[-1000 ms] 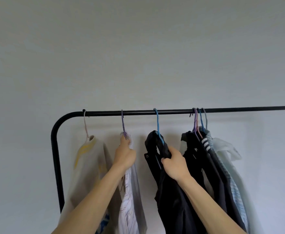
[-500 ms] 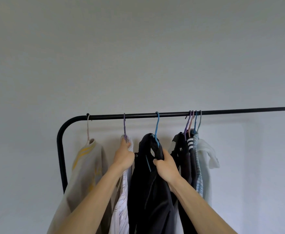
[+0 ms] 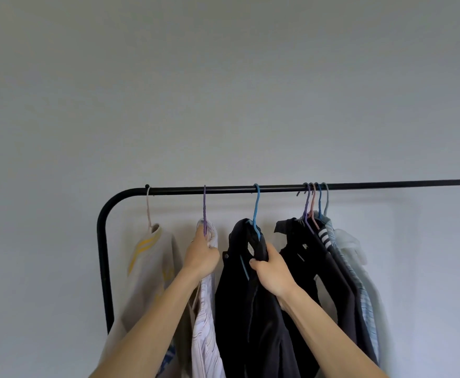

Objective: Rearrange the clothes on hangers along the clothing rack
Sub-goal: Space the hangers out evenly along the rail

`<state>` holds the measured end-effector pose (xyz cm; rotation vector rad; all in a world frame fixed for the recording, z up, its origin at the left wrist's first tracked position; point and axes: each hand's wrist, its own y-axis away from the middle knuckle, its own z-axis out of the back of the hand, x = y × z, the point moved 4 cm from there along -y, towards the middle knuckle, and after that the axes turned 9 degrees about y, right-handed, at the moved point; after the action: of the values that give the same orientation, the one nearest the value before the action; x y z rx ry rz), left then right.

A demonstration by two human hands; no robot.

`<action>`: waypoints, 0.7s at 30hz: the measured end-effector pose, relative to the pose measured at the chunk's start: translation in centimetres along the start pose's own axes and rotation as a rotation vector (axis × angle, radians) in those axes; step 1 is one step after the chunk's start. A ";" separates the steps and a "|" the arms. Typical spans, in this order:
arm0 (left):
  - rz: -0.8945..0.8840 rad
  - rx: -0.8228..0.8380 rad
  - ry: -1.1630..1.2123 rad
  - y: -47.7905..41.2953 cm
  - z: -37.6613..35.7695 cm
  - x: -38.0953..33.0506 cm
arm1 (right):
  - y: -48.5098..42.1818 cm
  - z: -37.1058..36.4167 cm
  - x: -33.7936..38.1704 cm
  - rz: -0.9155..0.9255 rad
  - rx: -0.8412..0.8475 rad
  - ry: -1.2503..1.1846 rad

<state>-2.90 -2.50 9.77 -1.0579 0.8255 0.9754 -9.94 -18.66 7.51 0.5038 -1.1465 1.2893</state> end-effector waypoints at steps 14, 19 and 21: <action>-0.387 -0.050 -0.529 2.0 -8.7 -5.6 | 3.7 12.6 -2.2 0.141 -0.522 0.748; -0.342 -0.031 -0.847 2.1 -12.1 -5.8 | 3.8 14.6 -4.6 0.046 -0.509 1.040; -0.267 -0.019 -0.855 2.4 -12.6 -6.0 | 3.5 15.0 -4.9 0.020 -0.509 1.144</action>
<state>-8.40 -15.54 10.73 -0.6373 -0.0283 1.0708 -18.19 -32.56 8.31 -0.5878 -0.4404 0.9784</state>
